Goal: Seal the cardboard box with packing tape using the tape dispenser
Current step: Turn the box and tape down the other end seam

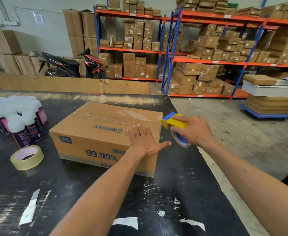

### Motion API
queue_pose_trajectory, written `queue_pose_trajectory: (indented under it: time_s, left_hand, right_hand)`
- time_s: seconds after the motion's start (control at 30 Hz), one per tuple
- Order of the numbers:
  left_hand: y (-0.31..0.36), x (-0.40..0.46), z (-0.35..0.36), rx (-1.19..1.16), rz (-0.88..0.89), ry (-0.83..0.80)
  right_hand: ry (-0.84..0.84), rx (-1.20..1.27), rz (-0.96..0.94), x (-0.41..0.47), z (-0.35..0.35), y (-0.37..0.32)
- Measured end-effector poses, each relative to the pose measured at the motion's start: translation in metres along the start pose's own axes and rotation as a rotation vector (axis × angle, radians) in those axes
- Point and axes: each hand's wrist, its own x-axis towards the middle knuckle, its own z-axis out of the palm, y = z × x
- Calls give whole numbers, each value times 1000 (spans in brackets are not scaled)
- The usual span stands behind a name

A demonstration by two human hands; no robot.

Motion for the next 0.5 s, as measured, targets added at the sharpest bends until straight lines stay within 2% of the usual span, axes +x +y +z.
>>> queue_pose_trajectory:
  time_s: [0.07, 0.17, 0.3, 0.4, 0.5]
  left_hand:
    - [7, 7, 9, 71, -20, 51]
    - [-5, 9, 8, 70, 77, 41]
    - [-54, 6, -15, -45, 294, -87]
    - [-97, 0, -35, -135, 351, -243]
    - [-105, -3, -43, -86, 386, -209]
  right_hand:
    - [-2, 20, 19, 1, 2, 3]
    - [-21, 54, 40, 5, 3, 5]
    - [-36, 143, 43, 13, 6, 2]
    - [-50, 179, 8, 16, 10, -4]
    - [-69, 180, -30, 18, 15, -10]
